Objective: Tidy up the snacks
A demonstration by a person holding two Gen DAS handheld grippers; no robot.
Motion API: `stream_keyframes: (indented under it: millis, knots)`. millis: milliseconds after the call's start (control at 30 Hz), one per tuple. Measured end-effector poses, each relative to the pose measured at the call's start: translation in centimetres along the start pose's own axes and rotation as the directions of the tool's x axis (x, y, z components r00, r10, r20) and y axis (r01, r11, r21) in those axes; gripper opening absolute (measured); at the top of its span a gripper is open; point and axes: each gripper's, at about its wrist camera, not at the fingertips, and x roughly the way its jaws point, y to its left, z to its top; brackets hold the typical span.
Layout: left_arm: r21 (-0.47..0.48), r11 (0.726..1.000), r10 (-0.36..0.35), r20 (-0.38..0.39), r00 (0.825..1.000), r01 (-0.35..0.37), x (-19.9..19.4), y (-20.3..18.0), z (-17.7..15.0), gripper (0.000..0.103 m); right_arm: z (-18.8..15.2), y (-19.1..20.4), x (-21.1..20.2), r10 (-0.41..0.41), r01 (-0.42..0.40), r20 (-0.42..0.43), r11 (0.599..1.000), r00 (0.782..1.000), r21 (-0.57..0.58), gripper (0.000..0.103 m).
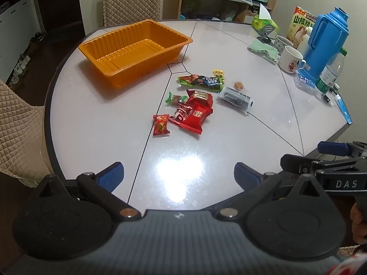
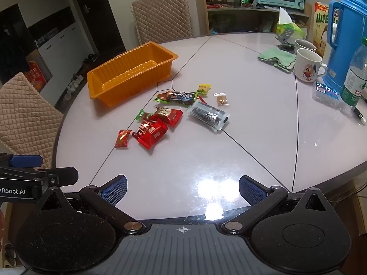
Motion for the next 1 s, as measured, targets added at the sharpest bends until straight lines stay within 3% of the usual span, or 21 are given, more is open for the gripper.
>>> stream_keyframes:
  millis: [1000]
  knots:
    - [0.002, 1.0, -0.002, -0.005, 1.0, 0.002, 0.06, -0.16, 0.15, 0.102, 0.06, -0.53, -0.21, 0.0, 0.0, -0.001, 1.0, 1.0, 0.004, 0.103]
